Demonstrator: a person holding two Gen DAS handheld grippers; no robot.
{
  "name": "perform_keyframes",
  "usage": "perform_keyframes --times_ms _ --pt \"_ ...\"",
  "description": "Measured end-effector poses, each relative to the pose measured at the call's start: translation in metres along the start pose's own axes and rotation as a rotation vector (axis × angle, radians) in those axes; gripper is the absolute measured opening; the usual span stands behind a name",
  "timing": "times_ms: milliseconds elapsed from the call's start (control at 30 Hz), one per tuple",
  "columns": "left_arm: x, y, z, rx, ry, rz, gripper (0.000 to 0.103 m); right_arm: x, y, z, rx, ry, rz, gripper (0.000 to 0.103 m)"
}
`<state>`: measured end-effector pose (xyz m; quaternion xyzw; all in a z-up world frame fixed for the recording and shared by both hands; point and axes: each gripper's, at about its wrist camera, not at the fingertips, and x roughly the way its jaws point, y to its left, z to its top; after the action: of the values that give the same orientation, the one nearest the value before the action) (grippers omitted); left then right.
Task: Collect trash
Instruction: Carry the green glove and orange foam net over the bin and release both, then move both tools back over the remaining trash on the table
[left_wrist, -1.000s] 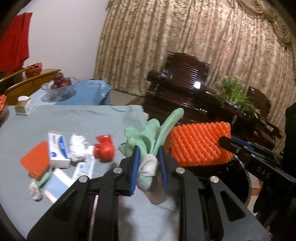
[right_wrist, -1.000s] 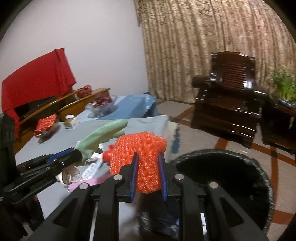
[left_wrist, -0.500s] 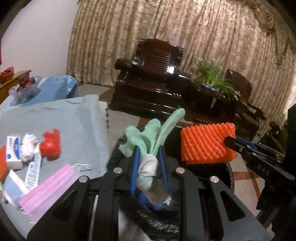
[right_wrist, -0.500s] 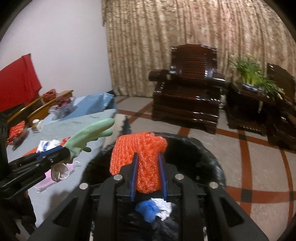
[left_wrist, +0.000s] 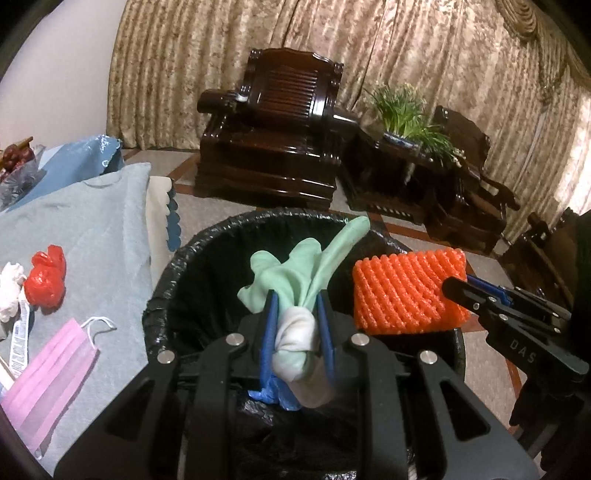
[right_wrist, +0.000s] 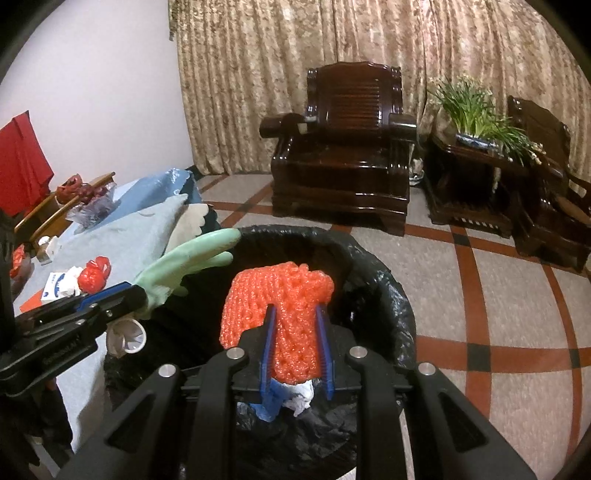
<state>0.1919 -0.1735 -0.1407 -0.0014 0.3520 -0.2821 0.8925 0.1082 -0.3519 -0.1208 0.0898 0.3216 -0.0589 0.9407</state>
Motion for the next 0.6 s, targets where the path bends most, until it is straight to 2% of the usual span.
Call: perform_keyframes --times_ms 100,167,233,267,333,367,400,433,500,600 --pt "-0.001 0.003 0.001 -0.010 0.000 0.007 0.025 0.001 -0.002 0.001 0.002 0.008 -0.012 0.029" --pt "-0.002 0.001 0.005 -0.013 -0.011 0.013 0.036 0.000 -0.001 0.001 0.001 0.004 -0.019 0.031" --pt "-0.008 0.005 0.007 -0.019 -0.033 0.021 0.048 0.000 0.000 0.003 -0.002 0.000 -0.022 0.039" --pt "-0.012 0.006 0.008 -0.021 -0.041 0.024 0.050 -0.001 0.001 0.003 -0.001 -0.005 -0.025 0.049" --pt "-0.018 0.009 0.010 -0.026 -0.059 0.033 0.063 -0.003 0.004 0.004 0.001 -0.016 -0.029 0.071" --pt "-0.022 0.010 0.010 -0.030 -0.070 0.039 0.066 -0.004 0.005 0.005 0.003 -0.022 -0.031 0.076" --pt "-0.027 0.012 0.011 -0.033 -0.081 0.045 0.072 -0.004 0.005 0.007 0.006 -0.026 -0.031 0.088" --pt "-0.031 0.013 0.011 -0.036 -0.087 0.051 0.079 -0.005 0.006 0.008 0.010 -0.030 -0.028 0.094" --pt "-0.039 0.019 0.010 -0.045 -0.106 0.066 0.086 -0.006 0.010 0.010 0.017 -0.030 -0.005 0.096" --pt "-0.056 0.034 0.007 -0.059 -0.125 0.098 0.090 -0.004 0.016 0.013 0.022 -0.027 0.018 0.097"
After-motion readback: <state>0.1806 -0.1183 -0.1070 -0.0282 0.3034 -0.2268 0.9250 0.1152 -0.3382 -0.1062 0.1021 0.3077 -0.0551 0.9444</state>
